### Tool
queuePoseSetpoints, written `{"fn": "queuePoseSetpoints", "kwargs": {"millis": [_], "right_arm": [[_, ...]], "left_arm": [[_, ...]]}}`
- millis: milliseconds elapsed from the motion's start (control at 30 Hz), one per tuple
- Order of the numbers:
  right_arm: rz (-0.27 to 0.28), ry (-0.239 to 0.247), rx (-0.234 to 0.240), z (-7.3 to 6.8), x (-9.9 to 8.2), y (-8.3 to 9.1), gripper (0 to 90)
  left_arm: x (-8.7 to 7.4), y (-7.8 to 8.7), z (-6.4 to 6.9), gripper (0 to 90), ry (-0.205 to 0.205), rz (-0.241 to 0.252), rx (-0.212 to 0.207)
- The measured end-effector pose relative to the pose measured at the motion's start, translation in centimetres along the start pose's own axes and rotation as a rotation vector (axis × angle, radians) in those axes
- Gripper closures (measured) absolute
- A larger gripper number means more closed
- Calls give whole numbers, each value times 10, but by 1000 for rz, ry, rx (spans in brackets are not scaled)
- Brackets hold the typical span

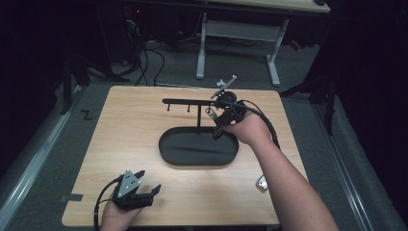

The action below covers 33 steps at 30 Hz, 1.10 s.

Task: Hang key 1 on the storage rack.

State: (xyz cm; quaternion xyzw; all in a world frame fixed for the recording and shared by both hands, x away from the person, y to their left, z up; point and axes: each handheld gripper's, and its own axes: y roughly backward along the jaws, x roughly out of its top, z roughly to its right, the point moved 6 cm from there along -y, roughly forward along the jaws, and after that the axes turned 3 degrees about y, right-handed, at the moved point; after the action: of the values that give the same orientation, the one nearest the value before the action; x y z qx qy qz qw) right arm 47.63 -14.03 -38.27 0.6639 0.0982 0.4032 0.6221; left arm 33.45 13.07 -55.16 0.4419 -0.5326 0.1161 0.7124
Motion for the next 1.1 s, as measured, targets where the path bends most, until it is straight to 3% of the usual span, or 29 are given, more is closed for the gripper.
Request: {"fn": "queuePoseSetpoints", "kwargs": {"millis": [67,233,500,533,1100], "right_arm": [[8,24,3,2,1,-3,805],[-2,5,-10,3,1,-10,804],[-6,17,-24,7,5,-21,803],[-13,-3,-27,6,5,-22,803],[-6,-27,-47,12,13,-41,790]], "left_arm": [[0,-1,0,226,1,0,-2],[-1,-1,0,226,-3,-5,-3],[-1,-1,0,226,-2,-10,-6],[-1,-1,0,226,-1,-8,-4],[-2,-3,2,226,-15,-23,-14]]}}
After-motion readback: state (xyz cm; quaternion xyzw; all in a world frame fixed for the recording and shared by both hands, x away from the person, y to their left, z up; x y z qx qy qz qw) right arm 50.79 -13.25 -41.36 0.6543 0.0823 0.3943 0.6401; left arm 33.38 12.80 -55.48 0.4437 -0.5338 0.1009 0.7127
